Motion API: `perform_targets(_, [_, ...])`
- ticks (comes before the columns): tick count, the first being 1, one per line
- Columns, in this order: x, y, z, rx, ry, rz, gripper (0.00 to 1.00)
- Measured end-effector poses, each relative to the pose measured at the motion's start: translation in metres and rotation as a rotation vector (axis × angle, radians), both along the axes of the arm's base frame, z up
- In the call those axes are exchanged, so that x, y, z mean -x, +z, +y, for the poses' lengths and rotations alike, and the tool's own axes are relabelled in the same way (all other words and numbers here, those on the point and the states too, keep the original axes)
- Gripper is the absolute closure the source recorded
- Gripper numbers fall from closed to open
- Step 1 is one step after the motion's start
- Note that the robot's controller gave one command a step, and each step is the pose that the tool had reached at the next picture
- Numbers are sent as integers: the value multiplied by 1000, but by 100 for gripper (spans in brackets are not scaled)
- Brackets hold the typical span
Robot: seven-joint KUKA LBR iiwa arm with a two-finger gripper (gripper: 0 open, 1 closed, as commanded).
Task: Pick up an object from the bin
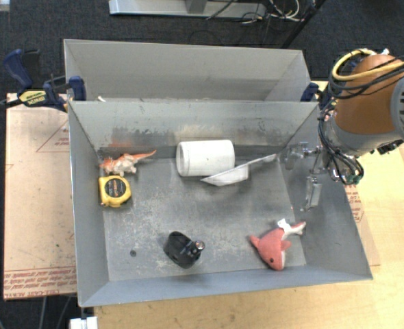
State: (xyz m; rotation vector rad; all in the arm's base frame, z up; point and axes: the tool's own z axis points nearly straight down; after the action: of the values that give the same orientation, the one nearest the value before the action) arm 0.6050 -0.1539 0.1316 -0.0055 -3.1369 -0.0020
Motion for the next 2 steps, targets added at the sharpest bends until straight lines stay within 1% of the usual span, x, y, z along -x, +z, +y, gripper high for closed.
perform_targets(1, [-1,5,1,1,3,-6,0])
perform_targets(2, [16,-17,4,2,-83,-13,0])
